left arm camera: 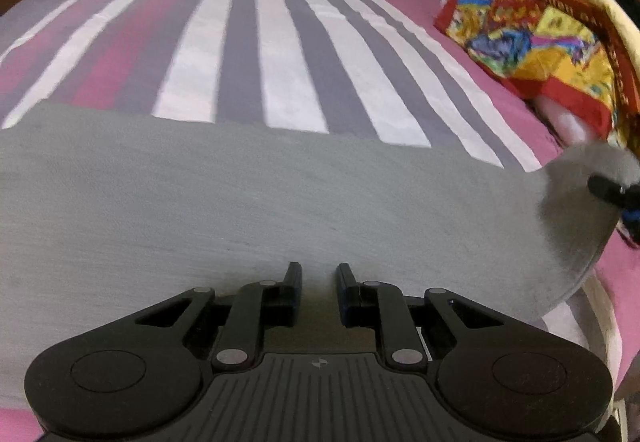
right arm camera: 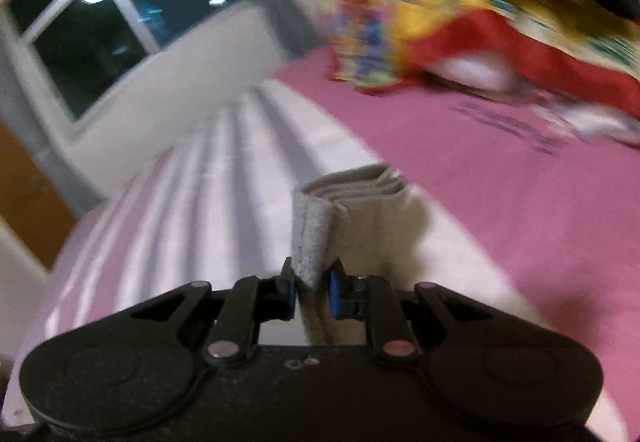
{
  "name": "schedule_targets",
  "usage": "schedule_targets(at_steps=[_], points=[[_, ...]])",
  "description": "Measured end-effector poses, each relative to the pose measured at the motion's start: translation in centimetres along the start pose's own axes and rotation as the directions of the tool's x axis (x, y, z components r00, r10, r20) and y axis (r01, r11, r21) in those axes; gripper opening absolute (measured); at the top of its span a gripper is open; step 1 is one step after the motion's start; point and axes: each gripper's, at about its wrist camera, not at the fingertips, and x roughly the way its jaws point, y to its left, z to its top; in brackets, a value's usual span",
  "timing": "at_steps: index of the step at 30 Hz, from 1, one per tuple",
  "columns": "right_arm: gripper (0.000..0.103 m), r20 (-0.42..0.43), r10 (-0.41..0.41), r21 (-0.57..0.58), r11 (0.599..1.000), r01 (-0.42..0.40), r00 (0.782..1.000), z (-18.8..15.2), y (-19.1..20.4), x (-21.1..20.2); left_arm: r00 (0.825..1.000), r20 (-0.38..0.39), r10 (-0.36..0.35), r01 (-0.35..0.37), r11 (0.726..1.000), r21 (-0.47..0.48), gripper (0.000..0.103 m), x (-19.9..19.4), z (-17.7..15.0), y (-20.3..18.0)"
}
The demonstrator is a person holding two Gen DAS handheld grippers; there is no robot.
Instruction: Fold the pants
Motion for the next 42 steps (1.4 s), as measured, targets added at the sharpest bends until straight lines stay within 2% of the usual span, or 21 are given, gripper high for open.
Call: schedule_targets(at_steps=[4,7,11,13,15,17,18,19,20,21,23,26,28,30,31,33,36,37,39,42], points=[[0.015,-0.039,0.155,-0.100,0.982,-0.158,0.987,-0.8,6.8,0.8,0.999,0.021,0.036,-0.035,0.998,-0.042,0.017,-1.4,0.1,3.3],[0.014,-0.119,0.255,-0.146,0.951,-0.271,0.960,-3.1,11.6,2.2,0.997,0.039,0.067,-0.063,0.993,-0.101,0.017,-2.8,-0.2,6.4],[0.015,-0.254,0.297,-0.202,0.914,-0.351,0.921,-8.0,16.1,4.3,0.995,0.043,0.091,-0.080,0.976,-0.204,0.017,-4.0,-0.9,10.9],[0.022,-0.355,0.268,-0.224,0.906,-0.360,0.896,-11.1,17.2,6.1,0.996,0.033,0.082,-0.071,0.966,-0.247,0.017,-4.2,-1.2,12.8],[0.031,-0.423,0.195,-0.261,0.909,-0.325,0.885,-13.4,17.5,7.4,0.999,0.022,0.040,-0.032,0.955,-0.296,0.017,-4.0,-1.6,14.0],[0.041,-0.418,0.213,-0.266,0.901,-0.343,0.883,-13.7,17.4,7.0,0.999,0.017,-0.029,0.033,0.937,-0.347,0.017,-3.9,-1.8,14.5],[0.055,-0.426,0.227,-0.248,0.902,-0.354,0.876,-13.2,17.3,6.7,0.997,0.021,-0.068,0.071,0.926,-0.370,0.018,-3.8,-1.8,14.7],[0.061,-0.428,0.246,-0.225,0.903,-0.367,0.869,-12.7,17.2,6.2,0.995,0.022,-0.099,0.100,0.916,-0.388,0.018,-3.6,-1.9,14.6],[0.060,-0.416,0.271,-0.207,0.901,-0.380,0.868,-12.0,17.0,5.6,0.990,0.020,-0.139,0.135,0.901,-0.411,0.027,-3.3,-1.9,14.4],[0.059,-0.381,0.293,-0.202,0.899,-0.388,0.877,-11.2,16.5,4.7,0.984,0.022,-0.176,0.169,0.886,-0.431,0.053,-3.1,-1.9,14.3],[0.059,-0.314,0.277,-0.215,0.911,-0.352,0.908,-9.9,15.3,3.3,0.978,0.049,-0.202,0.202,0.872,-0.446,0.081,-2.9,-2.1,13.6],[0.060,-0.267,0.280,-0.173,0.927,-0.332,0.922,-8.5,13.2,2.2,0.968,0.052,-0.247,0.243,0.855,-0.458,0.080,-2.2,-2.5,12.6],[0.060,-0.247,0.269,-0.155,0.937,-0.312,0.931,-8.1,11.7,1.6,0.963,0.041,-0.268,0.254,0.837,-0.484,0.079,-1.6,-3.1,12.2],[0.060,-0.231,0.260,-0.134,0.946,-0.295,0.938,-7.6,9.8,1.6,0.955,0.030,-0.295,0.270,0.823,-0.500,0.048,-0.7,-3.8,11.8],[0.060,-0.226,0.248,-0.123,0.952,-0.280,0.942,-7.5,9.3,1.5,0.951,0.019,-0.307,0.274,0.817,-0.507,0.041,-0.5,-4.1,11.5],[0.060,-0.212,0.237,-0.100,0.960,-0.262,0.948,-7.5,8.1,1.4,0.940,0.004,-0.342,0.291,0.793,-0.536,0.018,0.8,-4.8,10.9],[0.060,-0.177,0.211,-0.081,0.970,-0.228,0.961,-7.4,6.7,1.0,0.935,0.023,-0.355,0.305,0.766,-0.566,0.014,1.9,-5.8,10.1],[0.055,-0.160,0.193,-0.080,0.975,-0.207,0.968,-7.4,6.2,0.8,0.940,0.036,-0.340,0.301,0.773,-0.558,0.013,1.7,-5.7,9.7],[0.046,-0.137,0.142,-0.084,0.984,-0.154,0.980,-7.0,5.6,0.9,0.955,0.067,-0.289,0.283,0.819,-0.500,0.013,0.6,-5.0,8.4],[0.035,-0.125,0.101,-0.089,0.990,-0.113,0.987,-6.5,4.9,1.5,0.950,0.157,-0.270,0.311,0.860,-0.403,0.013,-2.4,-2.8,7.3]])
